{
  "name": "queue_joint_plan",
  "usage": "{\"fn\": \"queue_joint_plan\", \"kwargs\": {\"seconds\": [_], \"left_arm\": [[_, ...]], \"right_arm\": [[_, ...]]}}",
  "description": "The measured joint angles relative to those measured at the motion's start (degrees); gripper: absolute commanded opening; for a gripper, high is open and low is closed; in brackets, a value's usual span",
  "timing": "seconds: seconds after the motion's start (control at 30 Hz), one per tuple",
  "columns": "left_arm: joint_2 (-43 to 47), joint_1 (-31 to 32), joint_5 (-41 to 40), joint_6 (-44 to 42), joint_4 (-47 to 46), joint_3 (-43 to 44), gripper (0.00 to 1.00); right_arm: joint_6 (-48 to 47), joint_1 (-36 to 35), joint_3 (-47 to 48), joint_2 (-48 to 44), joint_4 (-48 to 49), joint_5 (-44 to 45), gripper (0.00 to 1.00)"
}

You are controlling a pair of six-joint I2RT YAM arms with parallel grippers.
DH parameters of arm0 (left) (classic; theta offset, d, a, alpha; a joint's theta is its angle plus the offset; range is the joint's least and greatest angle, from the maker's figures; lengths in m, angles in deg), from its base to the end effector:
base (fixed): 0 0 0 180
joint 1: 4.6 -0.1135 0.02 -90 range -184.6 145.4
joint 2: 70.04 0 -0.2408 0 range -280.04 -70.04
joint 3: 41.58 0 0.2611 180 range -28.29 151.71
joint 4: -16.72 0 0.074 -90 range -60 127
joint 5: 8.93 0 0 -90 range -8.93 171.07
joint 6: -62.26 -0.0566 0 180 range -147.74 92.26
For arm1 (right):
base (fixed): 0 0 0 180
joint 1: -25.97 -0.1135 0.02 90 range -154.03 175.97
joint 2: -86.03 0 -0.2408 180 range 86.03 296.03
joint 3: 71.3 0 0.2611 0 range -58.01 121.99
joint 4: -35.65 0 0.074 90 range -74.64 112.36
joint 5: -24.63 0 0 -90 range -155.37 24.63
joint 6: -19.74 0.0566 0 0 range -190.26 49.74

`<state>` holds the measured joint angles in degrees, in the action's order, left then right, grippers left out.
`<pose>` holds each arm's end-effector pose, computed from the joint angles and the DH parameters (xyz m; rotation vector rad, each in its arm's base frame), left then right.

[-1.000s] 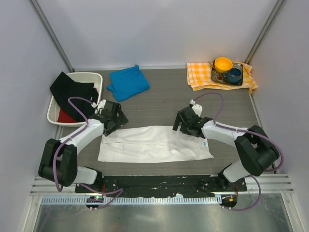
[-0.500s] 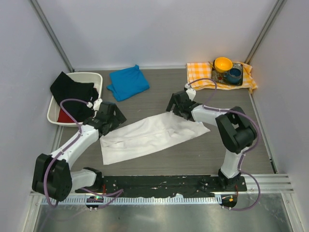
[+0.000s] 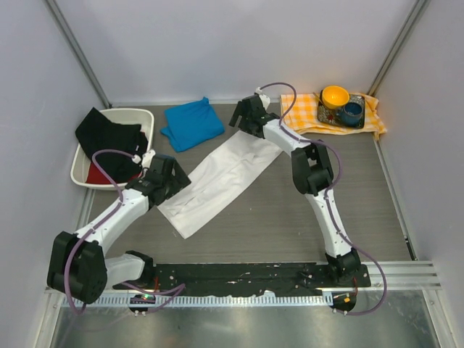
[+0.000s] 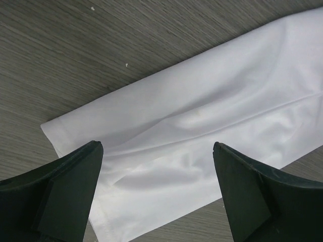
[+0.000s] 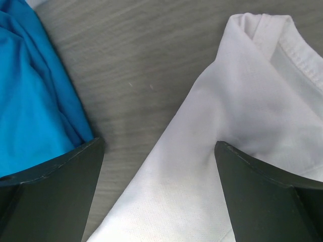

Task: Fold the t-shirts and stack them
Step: Fold the tshirt

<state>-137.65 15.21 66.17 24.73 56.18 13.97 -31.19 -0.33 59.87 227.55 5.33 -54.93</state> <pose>0.2530 -0.0757 0.1808 -0.7934 2.3115 -0.2447 0.5099 0.2406 0.1319 0.3510 2.2704 0.3927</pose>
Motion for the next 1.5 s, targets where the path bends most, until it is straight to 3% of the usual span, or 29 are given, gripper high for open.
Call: {"fn": "queue_joint_plan", "kwargs": {"seconds": [0.13, 0.23, 0.5, 0.8, 1.1, 1.3, 1.5], "left_arm": [[-3.63, 1.92, 0.28, 0.07, -1.49, -0.09, 0.94], [-6.08, 4.17, 0.35, 0.15, -2.49, -0.09, 0.94], [-8.2, 6.88, -0.17, 1.07, -3.15, -0.09, 0.94], [-4.85, 7.52, -6.62, 1.46, 5.18, 0.83, 0.95], [-2.38, 7.52, -12.41, 1.27, 10.6, 2.67, 0.96], [-2.45, 7.5, -13.03, 1.14, 9.42, 1.42, 0.95], [-4.61, 7.61, -11.39, 1.42, 6.47, -2.58, 0.94]], "right_arm": [[-0.87, 0.17, 11.34, 5.62, -5.44, -2.34, 1.0], [-2.32, 0.24, 10.38, 4.83, -5.92, -2.51, 1.0], [-7.39, 0.04, -0.68, -7.56, -10.1, -2.27, 1.0], [-9.97, -3.41, -24.39, -33.33, -5.92, -1.66, 1.0], [-6.64, -11.39, -43.87, -36.87, -0.17, -8.92, 1.0], [-5.09, -16.79, -48.17, -38.07, 1.66, -10.75, 1.0], [-5.07, -17.11, -53.75, -47.45, 1.42, -8.59, 1.0]]}}
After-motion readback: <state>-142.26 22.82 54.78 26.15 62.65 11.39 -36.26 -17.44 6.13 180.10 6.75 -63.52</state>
